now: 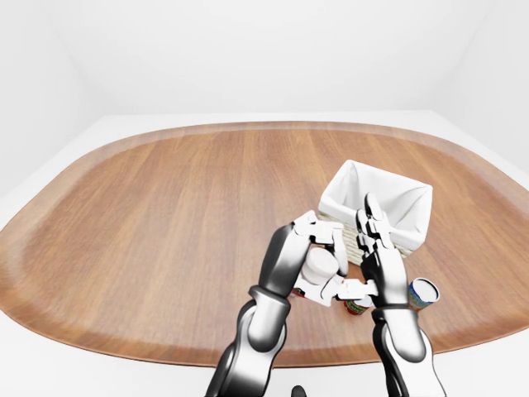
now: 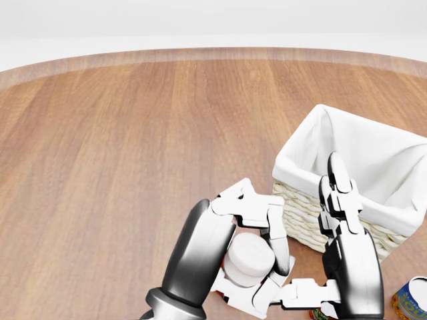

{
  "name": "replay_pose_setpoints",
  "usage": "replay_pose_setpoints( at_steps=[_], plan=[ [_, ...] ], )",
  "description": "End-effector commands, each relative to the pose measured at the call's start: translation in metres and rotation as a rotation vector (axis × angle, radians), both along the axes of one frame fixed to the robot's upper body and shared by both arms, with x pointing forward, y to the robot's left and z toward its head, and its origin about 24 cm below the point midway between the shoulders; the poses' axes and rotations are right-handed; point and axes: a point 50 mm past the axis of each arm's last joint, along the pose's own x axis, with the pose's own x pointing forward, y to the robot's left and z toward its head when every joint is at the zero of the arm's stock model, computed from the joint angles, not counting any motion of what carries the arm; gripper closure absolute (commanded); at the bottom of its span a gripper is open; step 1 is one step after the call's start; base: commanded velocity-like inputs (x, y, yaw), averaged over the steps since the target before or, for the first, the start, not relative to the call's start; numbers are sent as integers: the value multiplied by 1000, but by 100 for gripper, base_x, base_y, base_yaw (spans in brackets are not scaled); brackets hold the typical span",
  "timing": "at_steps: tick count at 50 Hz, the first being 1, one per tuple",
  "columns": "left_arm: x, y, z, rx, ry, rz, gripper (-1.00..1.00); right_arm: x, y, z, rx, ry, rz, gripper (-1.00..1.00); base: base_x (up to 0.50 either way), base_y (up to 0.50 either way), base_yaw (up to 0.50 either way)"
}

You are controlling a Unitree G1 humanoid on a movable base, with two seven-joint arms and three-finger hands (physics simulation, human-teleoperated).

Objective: Pick up the ketchup, and put it in the basket.

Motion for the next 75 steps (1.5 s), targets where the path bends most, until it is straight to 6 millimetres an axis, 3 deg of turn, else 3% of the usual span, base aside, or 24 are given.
replay_pose_setpoints(
  at_steps=[1, 19, 33, 34, 35, 36, 37, 38, 65, 75],
  plan=[
    [-12, -16, 8, -64, -13, -65, 89, -2, 0, 1, 0, -6, -1, -100, 0, 0, 0],
    [-37, -36, 25, -120, -80, -159, 90, -3, 0, 3, -4, -12, 0, -100, 0, 0, 0],
    [-38, -39, 22, -123, -64, -168, 89, -5, 0, 4, -11, -27, -5, -100, 0, 0, 0],
    [-38, -40, 21, -122, -61, -167, 87, -6, 0, 4, -10, -31, 5, 0, 0, 0, 0],
    [-37, -39, 21, -122, -59, -166, 84, -7, -1, 5, -7, -41, -2, 68, 0, 0, 0],
    [-37, -39, 21, -123, -59, -165, 72, -7, -1, 5, -8, -45, -3, 100, 0, 0, 0],
    [-36, -39, 22, -125, -61, -163, -69, -7, -1, 5, -13, -47, -10, 100, 0, 0, 0],
    [-36, -39, 22, -123, -64, -163, -100, -7, -2, 6, -7, -49, -9, 100, 0, 0, 0],
    [-33, -27, 20, -117, -63, -127, -100, -5, 1, 3, -23, -45, -2, 100, 0, 0, 0],
    [-35, 22, 23, -118, -93, -16, -100, -5, 0, 3, -25, -46, -9, 100, 0, 0, 0]
  ],
)
